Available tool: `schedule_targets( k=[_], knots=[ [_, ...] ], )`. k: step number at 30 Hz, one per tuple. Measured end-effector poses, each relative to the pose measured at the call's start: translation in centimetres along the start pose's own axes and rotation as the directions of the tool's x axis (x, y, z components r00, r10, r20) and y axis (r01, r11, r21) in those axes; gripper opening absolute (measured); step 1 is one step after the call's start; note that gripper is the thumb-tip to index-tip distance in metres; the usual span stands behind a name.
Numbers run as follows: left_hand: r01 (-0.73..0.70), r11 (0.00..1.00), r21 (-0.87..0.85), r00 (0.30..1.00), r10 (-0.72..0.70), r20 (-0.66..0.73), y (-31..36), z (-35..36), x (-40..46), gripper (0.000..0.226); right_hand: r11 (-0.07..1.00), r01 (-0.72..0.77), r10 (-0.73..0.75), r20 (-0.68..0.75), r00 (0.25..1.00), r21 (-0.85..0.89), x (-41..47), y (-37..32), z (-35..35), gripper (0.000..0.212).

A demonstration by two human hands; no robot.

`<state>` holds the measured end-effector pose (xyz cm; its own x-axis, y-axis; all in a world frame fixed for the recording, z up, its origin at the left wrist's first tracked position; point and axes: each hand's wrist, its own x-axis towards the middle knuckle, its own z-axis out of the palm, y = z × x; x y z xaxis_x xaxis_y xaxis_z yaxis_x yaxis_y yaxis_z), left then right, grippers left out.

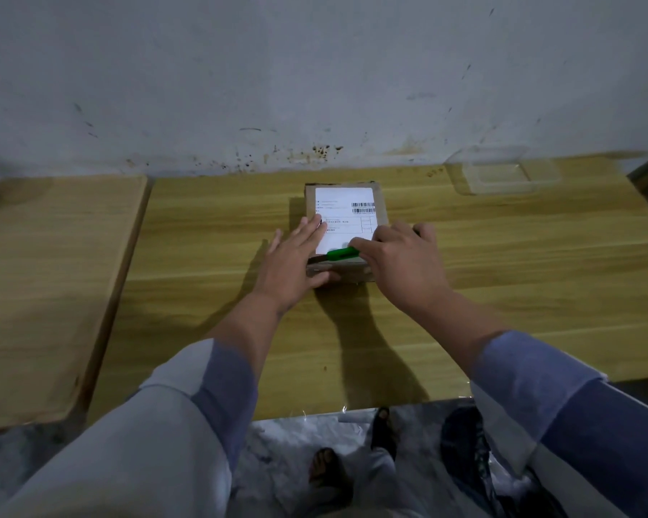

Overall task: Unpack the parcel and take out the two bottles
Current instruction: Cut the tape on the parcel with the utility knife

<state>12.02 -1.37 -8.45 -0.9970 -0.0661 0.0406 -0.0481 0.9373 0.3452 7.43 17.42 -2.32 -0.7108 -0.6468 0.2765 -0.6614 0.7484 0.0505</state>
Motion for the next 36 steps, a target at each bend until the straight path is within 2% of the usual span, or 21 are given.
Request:
schedule_targets(
  k=[7, 13, 23, 29, 33, 36],
  knots=[
    [0.003, 0.998, 0.064, 1.000, -0.005, 0.030, 0.5, -0.6, -0.1, 0.088, 0.983, 0.183, -0.182, 0.040, 0.983, -0.023, 0.7, 1.0, -0.3, 0.031],
    [-0.011, 0.992, 0.123, 0.999, 0.005, 0.042, 0.7, -0.8, -0.3, 0.086, 0.984, 0.180, -0.181, 0.071, 0.981, 0.012, 0.2, 1.1, -0.1, 0.031],
    [-0.004, 0.982, 0.191, 0.999, -0.007, 0.052, 1.2, -1.0, -0.4, 0.087, 0.967, 0.237, -0.233, 0.060, 0.971, -0.089, -0.1, 3.1, -0.5, 0.039],
    [-0.002, 0.958, 0.286, 0.999, -0.013, 0.052, 1.5, -1.1, -0.3, 0.087, 0.979, 0.166, -0.160, 0.056, 0.985, -0.117, -1.2, 5.4, -0.7, 0.034],
    [0.011, 0.928, 0.372, 1.000, -0.020, 0.020, 2.9, -1.1, 0.7, 0.103, 0.984, 0.142, -0.142, 0.012, 0.990, -0.105, -1.2, 5.1, -0.4, 0.027],
    [-0.056, 0.944, 0.326, 0.996, 0.028, 0.089, 4.3, -0.5, 1.9, 0.111, 0.985, 0.149, -0.148, 0.013, 0.989, -0.088, -1.3, 5.2, -0.6, 0.026]
  ],
)
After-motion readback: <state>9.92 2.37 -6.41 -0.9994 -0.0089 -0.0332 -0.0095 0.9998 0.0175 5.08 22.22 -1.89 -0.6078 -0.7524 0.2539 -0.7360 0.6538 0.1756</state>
